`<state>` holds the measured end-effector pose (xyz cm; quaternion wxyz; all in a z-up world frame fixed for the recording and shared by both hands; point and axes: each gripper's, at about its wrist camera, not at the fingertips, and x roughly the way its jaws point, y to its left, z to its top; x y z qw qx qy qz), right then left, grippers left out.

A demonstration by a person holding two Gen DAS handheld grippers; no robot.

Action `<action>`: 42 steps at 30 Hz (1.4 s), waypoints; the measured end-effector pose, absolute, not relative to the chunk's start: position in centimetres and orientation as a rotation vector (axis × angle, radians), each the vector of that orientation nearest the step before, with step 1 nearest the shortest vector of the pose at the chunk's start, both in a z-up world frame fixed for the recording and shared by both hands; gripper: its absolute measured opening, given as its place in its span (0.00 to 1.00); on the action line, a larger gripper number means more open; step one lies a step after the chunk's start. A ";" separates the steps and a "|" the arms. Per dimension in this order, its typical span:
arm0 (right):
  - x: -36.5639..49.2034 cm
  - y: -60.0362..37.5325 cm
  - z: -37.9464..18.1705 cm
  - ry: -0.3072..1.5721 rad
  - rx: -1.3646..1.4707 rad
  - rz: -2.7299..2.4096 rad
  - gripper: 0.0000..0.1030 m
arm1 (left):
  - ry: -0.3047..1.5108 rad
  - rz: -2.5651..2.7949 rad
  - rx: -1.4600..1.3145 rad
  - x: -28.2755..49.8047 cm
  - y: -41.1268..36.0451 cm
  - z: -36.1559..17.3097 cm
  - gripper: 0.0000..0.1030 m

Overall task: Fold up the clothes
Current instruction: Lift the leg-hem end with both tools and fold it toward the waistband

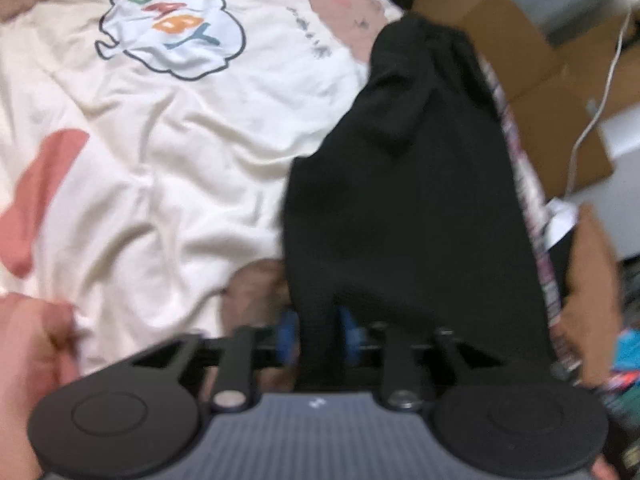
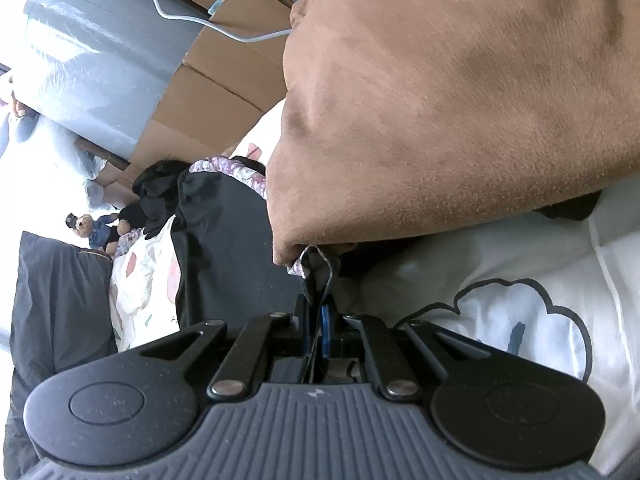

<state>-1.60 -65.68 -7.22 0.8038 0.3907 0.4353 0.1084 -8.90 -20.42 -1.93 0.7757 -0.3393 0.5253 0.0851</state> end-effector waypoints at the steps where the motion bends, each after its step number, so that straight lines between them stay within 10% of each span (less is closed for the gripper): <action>1: -1.6 -65.9 -7.4 0.938 0.833 0.226 0.06 | 1.140 0.182 -0.739 -9.2 -20.4 -2.2 0.47; 18: -1.1 -65.7 -8.5 0.971 0.821 0.210 0.06 | 1.221 0.054 -0.652 -9.7 -21.1 -2.9 0.46; 23: -0.8 -65.3 -8.6 0.981 0.811 0.214 0.08 | 1.225 0.033 -0.643 -10.7 -21.3 -2.9 0.13; 34: 0.9 -65.0 -10.8 1.100 0.768 0.135 0.35 | 1.204 0.041 -0.682 -12.9 -21.2 -1.3 0.06; 42: 1.4 -65.2 -11.7 1.116 0.770 0.174 0.24 | 1.185 0.019 -0.679 -14.6 -21.4 0.0 0.06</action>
